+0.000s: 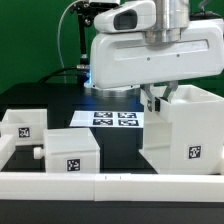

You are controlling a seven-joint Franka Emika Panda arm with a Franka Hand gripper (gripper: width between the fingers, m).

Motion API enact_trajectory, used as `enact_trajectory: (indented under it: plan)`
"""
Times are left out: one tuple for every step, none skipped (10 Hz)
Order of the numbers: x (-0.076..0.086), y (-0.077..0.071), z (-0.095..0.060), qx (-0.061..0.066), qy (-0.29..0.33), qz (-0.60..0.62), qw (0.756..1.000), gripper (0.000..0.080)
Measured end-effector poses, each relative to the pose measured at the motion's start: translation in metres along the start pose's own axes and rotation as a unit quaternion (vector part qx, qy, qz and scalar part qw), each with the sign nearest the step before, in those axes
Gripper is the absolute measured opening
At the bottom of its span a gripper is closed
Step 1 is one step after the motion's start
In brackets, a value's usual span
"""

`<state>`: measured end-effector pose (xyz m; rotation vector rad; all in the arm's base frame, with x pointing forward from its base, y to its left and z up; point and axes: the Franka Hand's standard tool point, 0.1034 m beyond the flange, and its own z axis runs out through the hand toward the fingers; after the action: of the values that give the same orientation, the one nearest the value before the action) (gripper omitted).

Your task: Assemble drawer

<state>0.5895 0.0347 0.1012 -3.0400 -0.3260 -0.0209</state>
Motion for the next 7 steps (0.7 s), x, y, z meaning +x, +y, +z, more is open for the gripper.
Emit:
enact_trajectory:
  plan:
    - [0.003, -0.002, 0.0, -0.001, 0.004, 0.058, 0.998, 0.0035]
    - [0.005, -0.002, 0.001, 0.004, 0.007, 0.101, 0.995, 0.0035]
    - [0.008, -0.002, 0.001, 0.01, 0.014, 0.134, 0.991, 0.0035]
    - [0.01, -0.002, 0.001, 0.01, 0.015, 0.137, 0.99, 0.0035]
    - [0.015, -0.002, 0.001, 0.009, 0.018, 0.146, 0.989, 0.0035]
    - [0.02, -0.001, 0.001, 0.008, 0.02, 0.157, 0.987, 0.0036]
    - [0.022, 0.0, 0.001, 0.006, 0.028, 0.157, 0.987, 0.0036]
